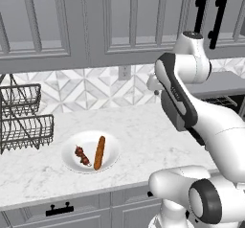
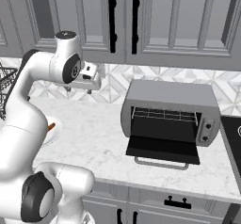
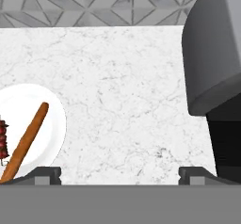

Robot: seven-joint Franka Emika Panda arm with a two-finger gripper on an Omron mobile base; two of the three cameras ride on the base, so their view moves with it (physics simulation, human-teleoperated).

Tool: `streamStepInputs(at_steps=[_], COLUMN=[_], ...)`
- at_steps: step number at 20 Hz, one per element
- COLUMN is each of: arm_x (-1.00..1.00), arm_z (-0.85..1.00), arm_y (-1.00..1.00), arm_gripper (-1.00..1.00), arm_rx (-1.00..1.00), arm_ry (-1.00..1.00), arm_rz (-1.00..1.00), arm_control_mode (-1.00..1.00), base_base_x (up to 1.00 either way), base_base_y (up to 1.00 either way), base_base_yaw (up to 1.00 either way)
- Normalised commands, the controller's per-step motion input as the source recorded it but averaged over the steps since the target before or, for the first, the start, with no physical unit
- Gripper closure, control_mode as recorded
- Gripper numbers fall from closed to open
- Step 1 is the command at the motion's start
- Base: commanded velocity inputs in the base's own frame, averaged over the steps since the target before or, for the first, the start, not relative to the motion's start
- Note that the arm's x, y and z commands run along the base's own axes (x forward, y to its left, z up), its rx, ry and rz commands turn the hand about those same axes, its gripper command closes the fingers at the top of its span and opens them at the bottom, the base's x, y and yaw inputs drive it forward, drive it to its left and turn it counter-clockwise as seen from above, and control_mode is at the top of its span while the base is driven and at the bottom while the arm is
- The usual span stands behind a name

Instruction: Pick up the kebab skewer and baguette bread, and place them inside the toaster oven. Close the toaster oven door and start by setting the timer.

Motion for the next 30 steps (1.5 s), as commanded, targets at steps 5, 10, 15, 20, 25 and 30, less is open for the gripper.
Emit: streamStepInputs(at_steps=[5, 10, 15, 20, 25, 30], arm_x=[0.0, 0.0, 0.0, -0.08, -0.89, -0.35], arm_z=[0.0, 0.0, 0.0, 0.0, -0.06, -0.1], arm_y=[0.0, 0.0, 0.0, -0.09, -0.92, -0.88], arm_gripper=[-1.0, -1.0, -1.0, -1.0, -1.0, -1.0], arm_rx=[0.0, 0.0, 0.0, 0.0, 0.0, 0.0], arm_ry=[0.0, 0.0, 0.0, 0.0, -0.06, -0.08], arm_rz=[0.0, 0.0, 0.0, 0.0, 0.0, 0.0], arm_control_mode=[1.0, 1.0, 1.0, -1.0, -1.0, -1.0], base_base_x=[0.48, 0.66, 0.18, 0.0, 0.0, 0.0], base_base_y=[0.0, 0.0, 0.0, 0.0, 0.0, 0.0], base_base_yaw=[-0.07, 0.0, 0.0, 0.0, 0.0, 0.0])
